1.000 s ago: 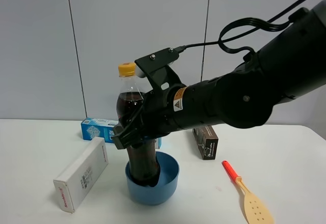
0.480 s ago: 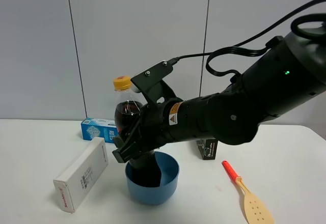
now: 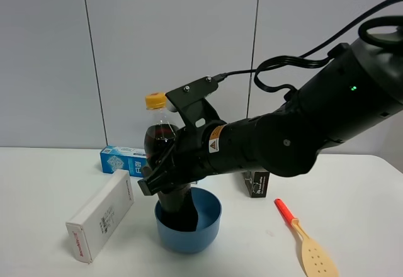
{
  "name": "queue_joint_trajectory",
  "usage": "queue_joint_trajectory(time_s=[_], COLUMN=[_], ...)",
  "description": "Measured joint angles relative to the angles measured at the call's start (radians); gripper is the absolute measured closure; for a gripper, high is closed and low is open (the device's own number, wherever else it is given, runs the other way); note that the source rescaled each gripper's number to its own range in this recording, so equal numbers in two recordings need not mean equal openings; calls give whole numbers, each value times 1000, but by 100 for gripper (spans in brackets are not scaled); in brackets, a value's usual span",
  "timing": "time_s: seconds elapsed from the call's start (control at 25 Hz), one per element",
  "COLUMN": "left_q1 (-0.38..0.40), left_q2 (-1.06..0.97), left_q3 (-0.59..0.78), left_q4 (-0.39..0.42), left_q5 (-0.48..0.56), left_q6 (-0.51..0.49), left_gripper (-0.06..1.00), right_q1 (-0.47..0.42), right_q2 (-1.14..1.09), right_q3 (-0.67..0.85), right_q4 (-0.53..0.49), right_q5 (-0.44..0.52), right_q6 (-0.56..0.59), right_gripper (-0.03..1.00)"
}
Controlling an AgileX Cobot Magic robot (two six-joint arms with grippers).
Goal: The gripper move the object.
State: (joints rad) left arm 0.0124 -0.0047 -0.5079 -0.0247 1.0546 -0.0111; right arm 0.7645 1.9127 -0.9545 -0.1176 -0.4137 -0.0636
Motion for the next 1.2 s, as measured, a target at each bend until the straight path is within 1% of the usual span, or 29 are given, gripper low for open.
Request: queue_joint_trajectory(time_s=[0.08, 0.16, 0.24, 0.28, 0.4, 0.56, 0.88, 1.2], left_q1=[0, 0, 0, 0, 0, 0, 0, 0], left_q2=[0, 0, 0, 0, 0, 0, 0, 0], left_q3=[0, 0, 0, 0, 0, 0, 0, 0], left_q4=[0, 0, 0, 0, 0, 0, 0, 0], left_q5=[0, 0, 0, 0, 0, 0, 0, 0], left_q6=[0, 0, 0, 0, 0, 0, 0, 0], left_gripper=[-6, -6, -6, -6, -6, -6, -6, -6], right_q1=[0, 0, 0, 0, 0, 0, 0, 0], right_q2=[-3, -5, -9, -14, -35, -63, -161, -303], right_q3=[0, 0, 0, 0, 0, 0, 0, 0], right_q4=[2, 2, 2, 1, -3, -4, -4, -4], right_q5=[8, 21, 44, 58, 90, 117, 225, 272], right_q6=[38, 64, 79, 80, 81, 81, 81, 81], right_gripper=[82, 64, 57, 55, 53, 53, 53, 53])
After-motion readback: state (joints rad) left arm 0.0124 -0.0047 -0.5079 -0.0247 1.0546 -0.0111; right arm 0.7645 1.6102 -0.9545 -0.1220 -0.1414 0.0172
